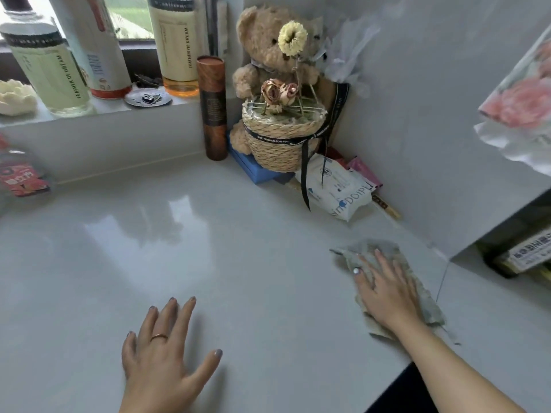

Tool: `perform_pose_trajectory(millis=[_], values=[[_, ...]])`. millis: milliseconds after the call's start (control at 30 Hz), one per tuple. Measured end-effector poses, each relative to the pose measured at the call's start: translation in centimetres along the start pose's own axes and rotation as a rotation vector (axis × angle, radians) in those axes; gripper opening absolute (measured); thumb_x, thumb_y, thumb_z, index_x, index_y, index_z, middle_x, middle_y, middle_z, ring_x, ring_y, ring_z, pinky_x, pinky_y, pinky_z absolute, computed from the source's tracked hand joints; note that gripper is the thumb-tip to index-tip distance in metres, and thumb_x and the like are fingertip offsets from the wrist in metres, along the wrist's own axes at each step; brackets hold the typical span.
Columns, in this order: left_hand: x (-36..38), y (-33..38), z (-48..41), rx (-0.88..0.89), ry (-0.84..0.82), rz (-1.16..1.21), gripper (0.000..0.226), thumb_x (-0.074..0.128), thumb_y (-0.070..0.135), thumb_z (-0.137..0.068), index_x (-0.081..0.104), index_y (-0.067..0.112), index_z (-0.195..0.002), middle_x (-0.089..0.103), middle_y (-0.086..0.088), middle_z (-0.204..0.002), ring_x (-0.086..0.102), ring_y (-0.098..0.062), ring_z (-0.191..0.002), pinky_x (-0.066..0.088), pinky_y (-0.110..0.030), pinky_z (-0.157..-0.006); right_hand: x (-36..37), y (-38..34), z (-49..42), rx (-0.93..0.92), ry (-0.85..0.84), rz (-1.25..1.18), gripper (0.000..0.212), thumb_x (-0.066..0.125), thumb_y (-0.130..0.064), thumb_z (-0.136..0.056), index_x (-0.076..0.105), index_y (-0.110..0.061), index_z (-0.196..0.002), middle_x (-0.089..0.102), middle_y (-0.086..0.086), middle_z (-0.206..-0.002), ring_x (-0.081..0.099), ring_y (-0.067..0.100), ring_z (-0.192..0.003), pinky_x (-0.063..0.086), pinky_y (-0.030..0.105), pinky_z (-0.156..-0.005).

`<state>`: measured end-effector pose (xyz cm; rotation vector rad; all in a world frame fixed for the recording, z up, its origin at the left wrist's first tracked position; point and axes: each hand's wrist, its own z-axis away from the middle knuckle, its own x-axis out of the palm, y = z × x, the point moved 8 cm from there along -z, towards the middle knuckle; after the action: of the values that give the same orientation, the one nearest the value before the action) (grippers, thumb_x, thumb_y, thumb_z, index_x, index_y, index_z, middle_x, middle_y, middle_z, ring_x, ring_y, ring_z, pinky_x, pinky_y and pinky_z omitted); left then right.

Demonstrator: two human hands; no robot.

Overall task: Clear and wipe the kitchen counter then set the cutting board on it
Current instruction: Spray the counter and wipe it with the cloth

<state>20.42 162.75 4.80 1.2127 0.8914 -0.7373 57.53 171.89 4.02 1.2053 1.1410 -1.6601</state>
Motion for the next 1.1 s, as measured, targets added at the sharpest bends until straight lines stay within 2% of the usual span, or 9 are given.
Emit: perform_pose_trajectory(millis=[133, 267, 333, 567, 700, 833, 900, 967, 1100], values=[[0.1, 0.6, 0.5, -0.046, 0.022, -0.038, 0.1, 0.018, 0.073, -0.045, 0.027, 0.035, -0.138, 0.02, 0.001, -0.153, 0.008, -0.02, -0.143, 0.006, -0.044, -0.113, -1.5, 1.9, -1.8, 0.153, 0.061, -0.021, 0.052, 0.027, -0.055, -0.09, 0.025, -0.044, -0.14, 0.008, -0.011, -0.158, 0.006, 0.028, -0.144, 0.009, 0.048, -0.117], [-0.5, 1.8, 0.8, -0.048, 0.122, -0.071, 0.088, 0.026, 0.067, -0.051, 0.049, 0.027, -0.127, 0.039, -0.006, -0.146, 0.029, -0.027, -0.137, 0.017, -0.05, -0.111, 2.0, -1.9, 3.5, -0.26, 0.009, 0.004, 0.055, 0.018, -0.068, -0.081, 0.018, -0.057, -0.135, -0.004, -0.025, -0.15, -0.002, 0.019, -0.145, -0.002, 0.037, -0.116], [-0.6, 1.8, 0.9, -0.062, 0.144, -0.077, 0.084, 0.03, 0.065, -0.053, 0.054, 0.026, -0.123, 0.044, -0.007, -0.142, 0.034, -0.029, -0.134, 0.02, -0.052, -0.11, 1.6, -0.5, 3.7, -0.344, -0.043, -0.016, 0.058, 0.009, -0.073, -0.075, 0.015, -0.063, -0.131, -0.004, -0.027, -0.148, 0.0, 0.015, -0.145, -0.001, 0.035, -0.117], [0.2, 1.0, 0.8, -0.056, 0.136, -0.147, 0.082, 0.033, 0.066, -0.056, 0.054, 0.024, -0.123, 0.045, -0.01, -0.141, 0.033, -0.031, -0.134, 0.02, -0.053, -0.107, -1.5, 0.4, -6.6, -0.035, -0.041, -0.015, 0.051, 0.023, -0.058, -0.09, 0.021, -0.047, -0.139, 0.002, -0.009, -0.158, -0.002, 0.029, -0.144, 0.002, 0.047, -0.118], [-0.3, 0.7, 0.7, -0.016, 0.19, -0.068, 0.078, 0.037, 0.061, -0.058, 0.057, 0.017, -0.12, 0.05, -0.013, -0.136, 0.036, -0.033, -0.132, 0.024, -0.055, -0.106, 2.4, -8.2, 1.8, -0.382, -0.041, -0.064, 0.051, 0.029, -0.056, -0.088, 0.022, -0.048, -0.138, 0.004, -0.013, -0.158, -0.002, 0.026, -0.144, -0.003, 0.042, -0.116], [-2.1, 0.4, 1.5, -0.073, 0.209, 0.339, 0.069, 0.051, 0.048, -0.062, 0.052, 0.013, -0.122, 0.052, -0.014, -0.133, 0.038, -0.031, -0.131, 0.023, -0.029, -0.109, 3.2, -9.4, 7.9, -0.641, -0.155, -0.116, 0.048, 0.029, -0.052, -0.091, 0.025, -0.045, -0.139, 0.007, -0.019, -0.156, -0.004, 0.015, -0.145, -0.012, 0.028, -0.111], [-3.6, 0.1, 2.5, -0.083, 0.283, 0.377, 0.06, 0.054, 0.032, -0.066, 0.051, 0.013, -0.123, 0.051, -0.006, -0.131, 0.04, -0.03, -0.129, 0.022, -0.016, -0.104, 1.9, -5.9, 6.5, -0.586, -0.132, -0.108, 0.045, 0.029, -0.05, -0.093, 0.026, -0.046, -0.138, 0.007, -0.023, -0.153, 0.0, 0.012, -0.145, -0.005, 0.026, -0.114], [-5.1, -0.2, 4.0, -0.077, 0.355, 0.341, 0.059, 0.054, 0.031, -0.068, 0.051, 0.011, -0.123, 0.048, 0.002, -0.124, 0.043, -0.026, -0.124, 0.021, -0.003, -0.099, 0.8, -2.3, 4.4, -0.455, -0.087, -0.047, 0.046, 0.027, -0.052, -0.093, 0.022, -0.047, -0.139, 0.004, -0.019, -0.154, 0.002, 0.016, -0.145, 0.001, 0.036, -0.119], [-6.7, -2.5, 7.4, -0.12, 0.401, 0.275, 0.076, 0.043, 0.051, -0.065, 0.049, 0.006, -0.125, 0.05, -0.002, -0.125, 0.046, -0.022, -0.119, 0.031, -0.035, -0.103, 0.9, -3.0, 4.8, -0.264, -0.04, -0.004, 0.05, 0.025, -0.052, -0.091, 0.027, -0.041, -0.14, 0.011, -0.006, -0.157, 0.008, 0.028, -0.144, 0.007, 0.048, -0.118]])
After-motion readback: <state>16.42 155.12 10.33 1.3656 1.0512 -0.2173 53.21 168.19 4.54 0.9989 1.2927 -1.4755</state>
